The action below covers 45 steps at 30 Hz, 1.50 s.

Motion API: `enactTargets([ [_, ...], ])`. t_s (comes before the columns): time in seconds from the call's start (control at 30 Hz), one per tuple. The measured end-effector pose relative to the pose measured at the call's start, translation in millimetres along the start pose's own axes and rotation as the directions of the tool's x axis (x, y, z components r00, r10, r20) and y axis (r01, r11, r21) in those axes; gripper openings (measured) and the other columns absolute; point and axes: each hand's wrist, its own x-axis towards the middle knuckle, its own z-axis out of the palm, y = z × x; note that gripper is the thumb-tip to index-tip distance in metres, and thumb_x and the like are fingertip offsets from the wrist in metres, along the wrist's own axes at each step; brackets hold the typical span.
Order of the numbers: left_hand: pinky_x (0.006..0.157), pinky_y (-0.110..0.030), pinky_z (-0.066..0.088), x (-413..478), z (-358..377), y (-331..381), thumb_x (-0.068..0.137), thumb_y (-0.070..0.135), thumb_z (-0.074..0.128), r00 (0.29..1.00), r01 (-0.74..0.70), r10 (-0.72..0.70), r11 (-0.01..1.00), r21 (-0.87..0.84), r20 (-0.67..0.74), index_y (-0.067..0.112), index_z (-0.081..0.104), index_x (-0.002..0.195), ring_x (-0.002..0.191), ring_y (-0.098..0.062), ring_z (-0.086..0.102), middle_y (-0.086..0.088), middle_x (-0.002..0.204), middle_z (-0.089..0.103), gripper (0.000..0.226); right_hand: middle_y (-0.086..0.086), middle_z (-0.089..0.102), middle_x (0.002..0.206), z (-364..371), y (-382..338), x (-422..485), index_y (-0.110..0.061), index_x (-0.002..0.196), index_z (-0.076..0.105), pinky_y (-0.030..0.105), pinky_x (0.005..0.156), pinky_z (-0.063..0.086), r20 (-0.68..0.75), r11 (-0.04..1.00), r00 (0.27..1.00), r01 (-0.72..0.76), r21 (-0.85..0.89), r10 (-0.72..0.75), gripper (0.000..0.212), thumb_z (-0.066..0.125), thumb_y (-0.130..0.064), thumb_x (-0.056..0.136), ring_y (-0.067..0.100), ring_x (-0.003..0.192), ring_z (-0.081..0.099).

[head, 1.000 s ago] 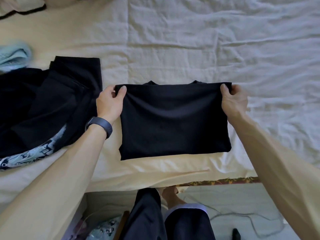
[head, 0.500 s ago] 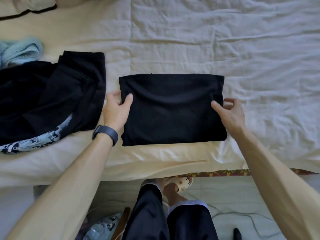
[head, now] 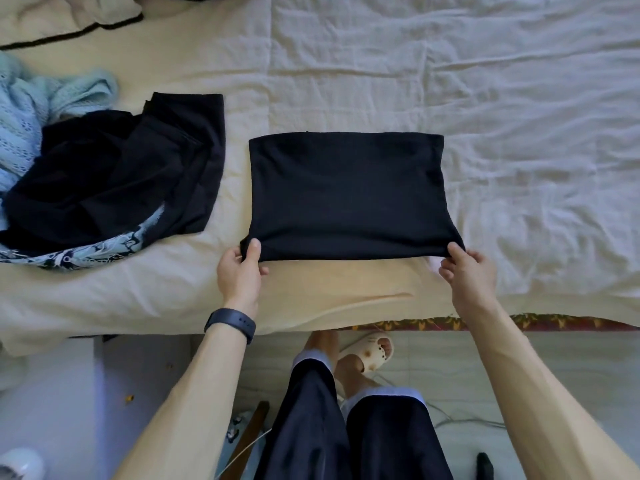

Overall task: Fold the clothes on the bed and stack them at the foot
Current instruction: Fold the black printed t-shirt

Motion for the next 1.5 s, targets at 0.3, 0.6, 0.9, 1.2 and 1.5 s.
enactTargets([
  [0.3, 0.084, -0.04, 0.049, -29, -8, -27, 0.097, 0.041, 0.061, 0.996, -0.067, 0.046, 0.944, 0.323, 0.07, 0.008, 0.051, 0.123, 0.095, -0.024, 0.062, -0.007, 0.11, 0.064, 0.043, 0.006, 0.061, 0.097, -17, 25, -28, -0.01, 0.104, 0.057, 0.032, 0.077, 0.051, -0.034, 0.972, 0.998, -0.062, -0.228, 0.056, 0.022, 0.068, -0.029, 0.097, 0.016, 0.079, 0.06],
  [0.6, 0.122, -0.055, 0.002, -18, 99, 20, 0.102, 0.049, 0.035, 0.559, -0.755, 0.543, 0.022, 0.655, 0.626, 0.022, 0.009, 0.162, 0.156, -0.021, -0.002, -0.001, 0.169, 0.0, 0.071, 0.009, 0.029, 0.166, 102, 10, -50, -0.011, 0.154, 0.04, 0.047, 0.123, 0.019, 0.397, 0.261, 0.704, 0.63, -0.732, -0.588, 0.057, 0.051, -0.031, 0.102, 0.026, 0.155, 0.02],
  [0.9, 0.119, -0.046, -0.016, 87, 90, 32, 0.105, 0.051, 0.021, 0.574, -0.693, 0.572, -0.042, 0.719, 0.587, 0.045, -0.003, 0.157, 0.155, -0.02, -0.002, 0.005, 0.168, -0.007, 0.057, -0.006, -0.01, 0.171, 114, -10, 72, -0.035, 0.163, -0.001, 0.047, 0.124, -0.014, 0.625, -0.176, 0.626, 0.627, -0.759, -0.465, 0.066, 0.019, -0.06, 0.105, 0.011, 0.156, -0.014],
  [1.2, 0.119, -0.063, -0.001, 34, 104, 17, 0.101, 0.057, 0.025, 0.709, -0.602, 0.563, 0.171, 0.78, 0.423, 0.034, 0.003, 0.161, 0.155, -0.031, -0.005, -0.005, 0.169, -0.005, 0.068, -0.005, -0.026, 0.168, 30, -43, 109, -0.042, 0.159, -0.015, 0.053, 0.123, -0.016, 0.391, 0.012, 0.819, 0.435, -0.9, -0.42, 0.063, 0.011, -0.057, 0.105, 0.014, 0.152, -0.029],
  [1.5, 0.122, -0.058, -0.002, -105, 217, -49, 0.09, 0.076, 0.038, 0.545, -0.805, 0.458, 0.054, 0.59, 0.702, 0.026, 0.006, 0.162, 0.156, -0.018, -0.001, 0.002, 0.169, 0.0, 0.094, -0.007, -0.035, 0.164, -49, -34, 123, -0.043, 0.156, -0.023, 0.047, 0.121, -0.02, 0.538, -0.083, 0.784, 0.541, -0.837, -0.31, 0.065, 0.008, -0.062, 0.102, 0.012, 0.15, -0.034],
])
